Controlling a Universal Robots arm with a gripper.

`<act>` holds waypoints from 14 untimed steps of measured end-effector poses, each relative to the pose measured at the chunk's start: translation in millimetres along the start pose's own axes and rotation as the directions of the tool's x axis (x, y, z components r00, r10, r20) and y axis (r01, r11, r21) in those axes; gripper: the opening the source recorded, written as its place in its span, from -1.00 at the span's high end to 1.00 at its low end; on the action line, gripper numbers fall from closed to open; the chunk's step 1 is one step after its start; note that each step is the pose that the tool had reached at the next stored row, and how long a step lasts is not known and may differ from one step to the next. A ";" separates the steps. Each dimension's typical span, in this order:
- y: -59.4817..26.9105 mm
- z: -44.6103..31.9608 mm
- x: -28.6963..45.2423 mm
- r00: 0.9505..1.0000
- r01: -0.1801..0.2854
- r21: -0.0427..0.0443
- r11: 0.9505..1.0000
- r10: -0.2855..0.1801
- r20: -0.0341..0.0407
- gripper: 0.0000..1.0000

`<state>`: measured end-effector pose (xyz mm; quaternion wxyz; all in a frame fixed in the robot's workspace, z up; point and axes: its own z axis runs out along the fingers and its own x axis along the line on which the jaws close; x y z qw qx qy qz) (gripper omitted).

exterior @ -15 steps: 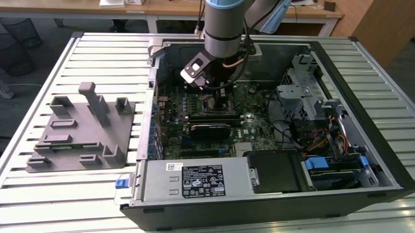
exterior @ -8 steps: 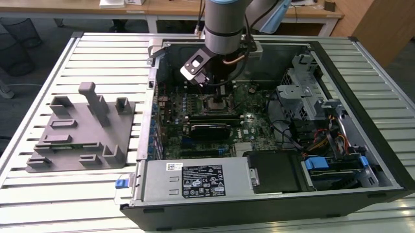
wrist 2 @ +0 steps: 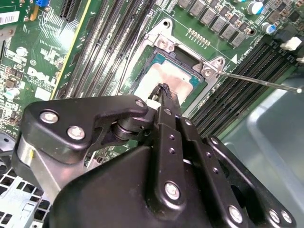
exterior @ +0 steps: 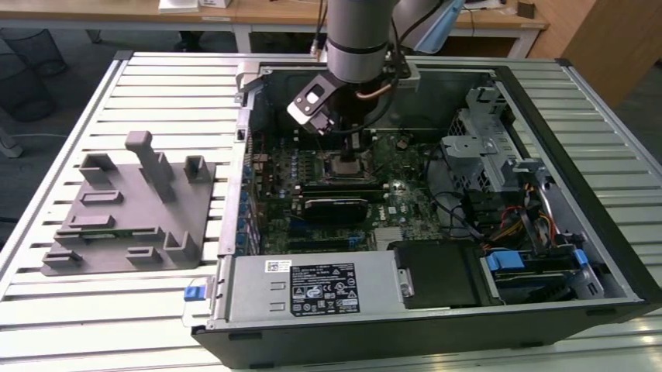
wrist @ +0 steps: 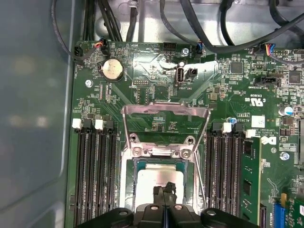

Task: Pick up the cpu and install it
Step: 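Place the cpu into insertion slot, then close the cpu cover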

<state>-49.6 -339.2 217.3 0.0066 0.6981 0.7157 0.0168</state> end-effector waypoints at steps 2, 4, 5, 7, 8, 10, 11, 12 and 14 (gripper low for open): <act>0.1 -1.9 0.0 1.000 0.000 0.000 1.000 0.000 0.000 0.79; 0.2 -3.7 0.0 1.000 0.000 0.001 1.000 0.000 0.000 0.79; 0.2 -4.4 0.1 1.000 0.000 0.001 1.000 0.000 0.000 0.79; 0.3 -6.1 0.1 1.000 0.000 0.001 1.000 0.000 0.000 0.79; 0.3 -6.9 0.1 1.000 0.000 0.001 1.000 0.000 0.000 0.79; 0.3 -8.7 0.1 1.000 0.000 0.001 1.000 0.000 0.000 0.79; 0.4 -9.6 0.1 1.000 0.000 0.001 1.000 0.000 0.000 0.79; 0.4 -10.4 0.2 1.000 0.000 0.001 1.000 0.000 0.000 0.79; 0.4 -11.5 0.2 1.000 0.000 0.002 1.000 0.000 0.000 0.79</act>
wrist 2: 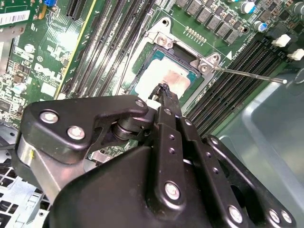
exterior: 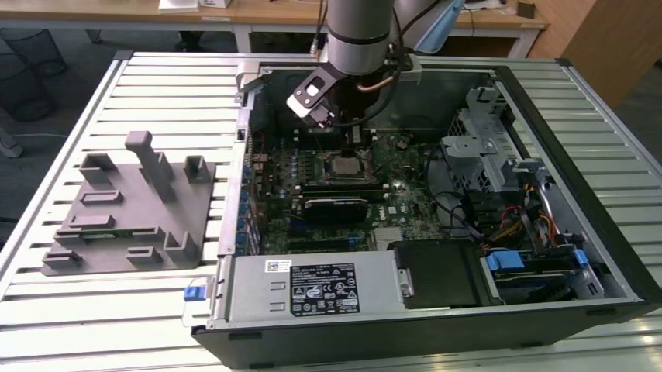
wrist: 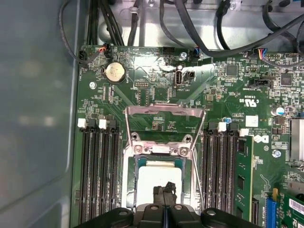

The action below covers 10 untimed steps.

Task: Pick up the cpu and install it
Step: 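Close the cpu cover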

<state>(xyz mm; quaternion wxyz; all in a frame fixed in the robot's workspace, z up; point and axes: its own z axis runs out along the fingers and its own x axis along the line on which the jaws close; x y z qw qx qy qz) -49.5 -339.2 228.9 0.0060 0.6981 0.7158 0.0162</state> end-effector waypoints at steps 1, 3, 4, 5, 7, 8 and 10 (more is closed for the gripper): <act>0.0 -0.5 0.0 1.000 0.000 0.000 1.000 0.000 0.000 0.79; 0.1 -1.0 0.1 1.000 0.000 0.000 1.000 0.000 0.000 0.79; 0.1 -1.1 0.1 1.000 0.000 0.000 1.000 0.000 0.000 0.79; 0.1 -1.2 0.0 1.000 0.000 0.000 1.000 0.000 0.000 0.79; 0.1 -1.3 0.0 1.000 0.000 0.000 1.000 0.000 0.000 0.79; 0.0 -1.7 0.0 1.000 0.000 0.000 1.000 0.000 0.000 0.79; 0.1 -2.6 0.0 1.000 0.000 0.000 1.000 0.000 0.000 0.79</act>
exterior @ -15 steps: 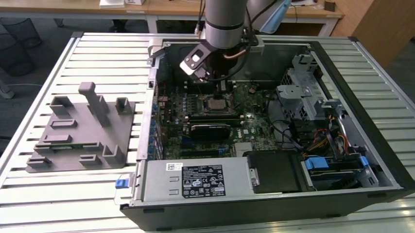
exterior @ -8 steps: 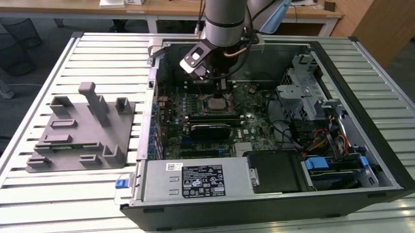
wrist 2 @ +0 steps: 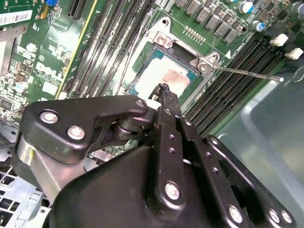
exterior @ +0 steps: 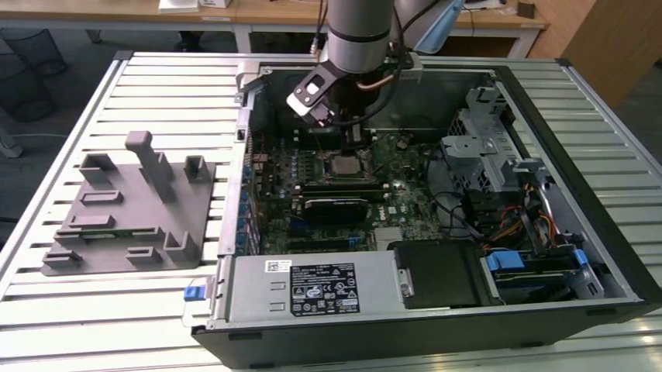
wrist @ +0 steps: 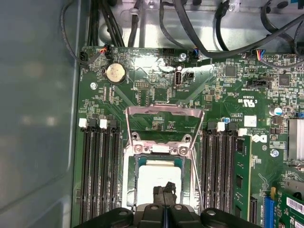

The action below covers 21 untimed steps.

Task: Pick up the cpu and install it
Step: 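Close the cpu cover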

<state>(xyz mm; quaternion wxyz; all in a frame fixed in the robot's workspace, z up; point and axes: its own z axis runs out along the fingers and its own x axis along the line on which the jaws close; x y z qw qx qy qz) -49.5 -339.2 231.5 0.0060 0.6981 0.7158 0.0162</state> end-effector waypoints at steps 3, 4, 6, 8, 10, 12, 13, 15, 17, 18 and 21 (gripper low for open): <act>0.1 -2.5 0.0 1.000 0.000 0.000 1.000 0.000 0.000 0.79; 0.1 -3.4 0.0 1.000 0.000 0.000 1.000 0.000 0.000 0.79; 0.2 -5.4 0.1 1.000 0.000 0.000 1.000 0.000 0.000 0.79; 0.2 -7.7 0.1 1.000 0.000 0.000 1.000 0.000 0.000 0.79; 0.3 -9.0 0.1 1.000 0.000 0.000 1.000 0.000 0.000 0.79; 0.4 -10.9 0.3 1.000 0.000 0.000 1.000 0.000 0.000 0.79; 0.4 -12.2 0.3 1.000 0.000 0.000 1.000 0.000 0.000 0.79; 0.5 -14.9 0.6 1.000 0.000 0.000 1.000 0.000 0.000 0.79; 0.5 -17.2 0.6 1.000 0.000 0.000 1.000 0.000 0.000 0.79; 0.6 -18.5 0.7 1.000 0.000 0.000 1.000 0.000 0.000 0.79; 0.7 -24.0 0.8 1.000 0.000 0.000 1.000 0.000 0.000 0.79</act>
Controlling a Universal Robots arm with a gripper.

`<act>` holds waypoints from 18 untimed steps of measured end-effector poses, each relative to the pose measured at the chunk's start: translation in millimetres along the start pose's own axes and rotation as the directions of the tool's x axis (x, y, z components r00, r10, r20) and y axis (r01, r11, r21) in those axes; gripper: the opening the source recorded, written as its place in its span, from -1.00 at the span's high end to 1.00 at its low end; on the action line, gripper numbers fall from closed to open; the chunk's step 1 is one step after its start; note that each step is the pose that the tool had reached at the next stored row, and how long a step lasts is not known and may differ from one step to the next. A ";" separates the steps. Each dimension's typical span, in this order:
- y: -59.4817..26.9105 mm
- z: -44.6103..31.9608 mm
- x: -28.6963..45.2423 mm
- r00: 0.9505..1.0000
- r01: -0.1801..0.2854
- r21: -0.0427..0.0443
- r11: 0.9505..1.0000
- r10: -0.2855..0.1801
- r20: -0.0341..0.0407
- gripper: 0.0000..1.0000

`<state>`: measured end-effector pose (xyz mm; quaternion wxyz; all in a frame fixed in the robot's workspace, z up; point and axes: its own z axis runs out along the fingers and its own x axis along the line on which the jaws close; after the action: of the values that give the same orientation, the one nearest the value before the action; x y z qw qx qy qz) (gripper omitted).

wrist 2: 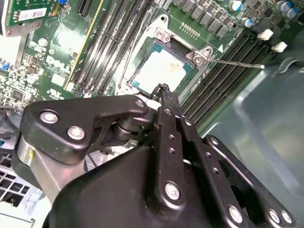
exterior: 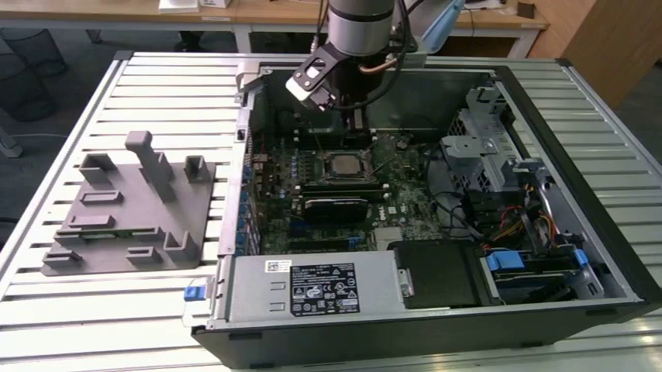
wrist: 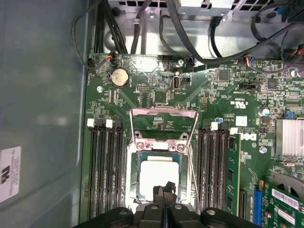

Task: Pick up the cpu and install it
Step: 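Close the cpu cover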

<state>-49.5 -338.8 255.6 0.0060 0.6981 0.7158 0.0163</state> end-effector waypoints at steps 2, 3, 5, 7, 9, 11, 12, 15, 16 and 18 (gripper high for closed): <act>0.1 -4.8 0.1 1.000 0.000 0.000 1.000 0.000 0.000 0.79; 0.2 -7.1 0.1 1.000 0.000 0.000 1.000 0.000 0.000 0.79; 0.4 -11.4 0.2 1.000 0.000 0.000 1.000 0.000 0.000 0.79; 0.5 -15.3 0.2 1.000 0.000 0.000 1.000 0.000 0.000 0.79; 0.6 -17.4 0.2 1.000 0.000 0.000 1.000 0.000 0.000 0.79; 1.2 -17.5 -0.7 1.000 0.000 0.000 1.000 0.000 0.000 0.79; 1.5 -17.5 -0.8 1.000 0.000 0.000 1.000 0.000 0.000 0.79; 3.0 -17.5 -0.9 1.000 0.000 0.000 1.000 0.000 0.000 0.79; 4.4 -17.5 -1.0 1.000 0.000 0.000 1.000 0.000 0.000 0.79; 6.8 -17.4 -1.0 1.000 0.000 0.000 1.000 0.000 0.000 0.79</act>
<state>-43.3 -339.9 273.1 0.0059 0.6981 0.7158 0.0163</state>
